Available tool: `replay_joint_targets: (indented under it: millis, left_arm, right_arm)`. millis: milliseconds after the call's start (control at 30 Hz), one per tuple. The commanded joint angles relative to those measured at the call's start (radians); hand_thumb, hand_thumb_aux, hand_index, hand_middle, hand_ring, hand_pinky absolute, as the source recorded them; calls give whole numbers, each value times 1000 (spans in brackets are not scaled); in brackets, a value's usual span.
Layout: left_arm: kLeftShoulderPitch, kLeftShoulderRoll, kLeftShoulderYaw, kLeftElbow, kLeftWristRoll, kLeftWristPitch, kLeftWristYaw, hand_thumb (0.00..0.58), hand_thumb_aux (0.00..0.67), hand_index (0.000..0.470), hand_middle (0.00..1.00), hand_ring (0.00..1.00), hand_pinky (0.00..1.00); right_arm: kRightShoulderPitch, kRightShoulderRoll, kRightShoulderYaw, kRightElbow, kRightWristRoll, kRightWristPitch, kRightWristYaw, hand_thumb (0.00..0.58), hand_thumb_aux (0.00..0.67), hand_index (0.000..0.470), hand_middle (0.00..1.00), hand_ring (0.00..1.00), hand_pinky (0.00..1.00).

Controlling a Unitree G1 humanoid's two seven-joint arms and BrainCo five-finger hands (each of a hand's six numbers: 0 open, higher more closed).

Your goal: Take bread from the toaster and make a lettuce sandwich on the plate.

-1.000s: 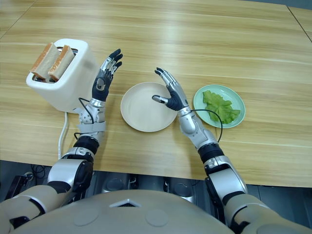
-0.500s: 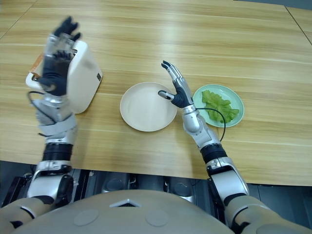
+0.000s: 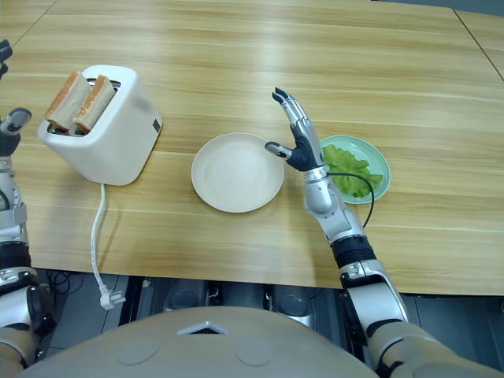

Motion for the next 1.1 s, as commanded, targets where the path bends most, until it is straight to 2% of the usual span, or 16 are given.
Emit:
replay_joint_targets:
  millis: [33,267,300,333,400,433,500,567,600,667,700,733,967,1000,1100]
  left_arm:
    - [-25,27,-66,133,64,68,81,0,0,0,0,0,0]
    - [-72,44,-147,252,56,117,129,0,0,0,0,0,0]
    - [-78,45,-159,266,53,121,127,53,32,22,0,0,0]
    - [-83,45,-170,278,50,126,126,53,32,22,0,0,0]
    - [-89,47,-187,297,44,130,125,132,81,56,0,0,0]
    - [-90,47,-194,302,40,129,124,132,81,56,0,0,0]
    - [-92,45,-207,305,31,122,118,227,147,101,0,0,0]
    - [-96,44,-220,309,24,116,110,417,315,216,0,0,0]
    - [-97,45,-224,312,21,115,109,478,389,267,0,0,0]
    - [-97,47,-230,315,13,108,107,534,481,330,0,0,0]
    - [-96,46,-233,312,7,101,104,569,578,397,0,0,0]
    - [-93,45,-234,306,-3,91,99,580,670,460,0,0,0]
    - [-103,33,-218,279,-64,53,89,580,670,460,0,0,0]
    - [-106,28,-211,273,-83,47,80,577,623,428,0,0,0]
    - [-115,21,-200,262,-120,40,66,580,662,455,0,0,0]
  right_arm:
    - [11,1,-13,-21,14,17,11,0,0,0,0,0,0]
    - [13,4,-12,-22,13,16,18,0,0,0,0,0,0]
    - [14,4,-12,-22,14,17,19,0,0,0,0,0,0]
    - [14,4,-13,-23,14,17,20,0,0,0,0,0,0]
    - [15,5,-13,-24,15,19,22,0,0,0,0,0,0]
    - [16,6,-13,-24,15,19,22,0,0,0,0,0,0]
    - [18,8,-12,-22,14,20,23,0,0,0,0,0,0]
    - [20,9,-11,-22,13,22,22,0,0,0,0,0,0]
    - [20,10,-10,-22,12,23,23,0,0,0,0,0,0]
    - [19,12,-9,-21,12,25,23,0,0,0,0,0,0]
    - [18,12,-9,-18,12,25,23,0,0,0,0,0,0]
    - [17,13,-10,-16,13,26,24,0,0,0,0,0,0]
    - [16,23,-3,0,8,28,19,0,0,0,0,0,0]
    - [15,25,-3,3,7,28,19,0,0,0,0,0,0]
    - [14,29,-2,7,5,29,21,0,0,0,0,0,0]
